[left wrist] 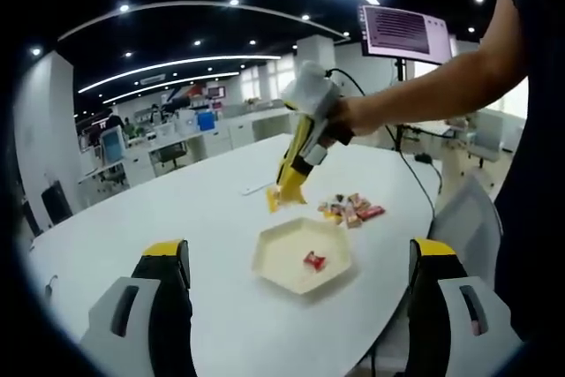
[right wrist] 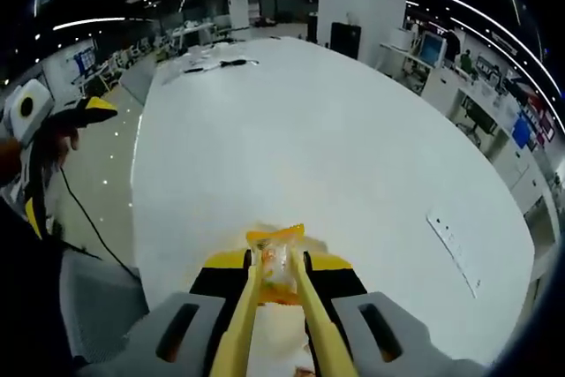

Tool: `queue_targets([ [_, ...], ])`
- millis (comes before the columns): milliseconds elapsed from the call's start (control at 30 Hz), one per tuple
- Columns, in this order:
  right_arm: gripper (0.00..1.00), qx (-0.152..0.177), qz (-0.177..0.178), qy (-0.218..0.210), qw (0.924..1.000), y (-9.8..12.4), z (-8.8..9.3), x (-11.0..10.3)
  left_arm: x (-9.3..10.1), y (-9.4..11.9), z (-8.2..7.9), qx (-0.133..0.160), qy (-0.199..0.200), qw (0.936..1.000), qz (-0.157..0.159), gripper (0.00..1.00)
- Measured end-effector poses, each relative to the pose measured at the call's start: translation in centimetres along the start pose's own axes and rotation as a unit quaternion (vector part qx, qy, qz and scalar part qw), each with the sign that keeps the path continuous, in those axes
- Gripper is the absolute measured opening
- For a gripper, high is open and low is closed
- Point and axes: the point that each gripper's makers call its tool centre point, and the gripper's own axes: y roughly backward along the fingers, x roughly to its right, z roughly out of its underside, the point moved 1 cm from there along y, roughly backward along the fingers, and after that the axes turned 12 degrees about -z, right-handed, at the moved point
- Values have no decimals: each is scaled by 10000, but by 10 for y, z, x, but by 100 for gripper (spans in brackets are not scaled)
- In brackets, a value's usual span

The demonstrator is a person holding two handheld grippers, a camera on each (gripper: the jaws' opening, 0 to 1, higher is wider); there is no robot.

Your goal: Place the target food into the container with the food tongs after gripping and lifting it, then release it inside without dropping or visibly crushing the food.

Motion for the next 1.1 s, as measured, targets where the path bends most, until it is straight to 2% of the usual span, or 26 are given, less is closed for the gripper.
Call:
queue_targets([
  [300, 24, -12, -103, 122, 9999, -5, -3, -4, -3, -1, 0, 26, 49, 10000, 3, 99],
  [400, 25, -43, -189, 324, 9993, -8, -5, -11, -6, -1, -1, 81, 168, 9998, 11, 99],
  [533, 25, 100, -265, 370, 9989, -7, -12, -16, -9, -1, 0, 80, 161, 9998, 40, 99],
  [800, 25, 120, -107, 306, 9994, -1, -18, -20, -12, 5, -7, 125, 164, 9995, 218, 99],
  [1000, 24, 278, 34, 247, 9993, 11, -20, -25, -15, 10, -3, 51, 6, 9986, 527, 99],
  [1100, 24, 282, -2, 283, 9992, 13, -19, -29, -18, 8, -2, 50, -59, 9985, 535, 99],
])
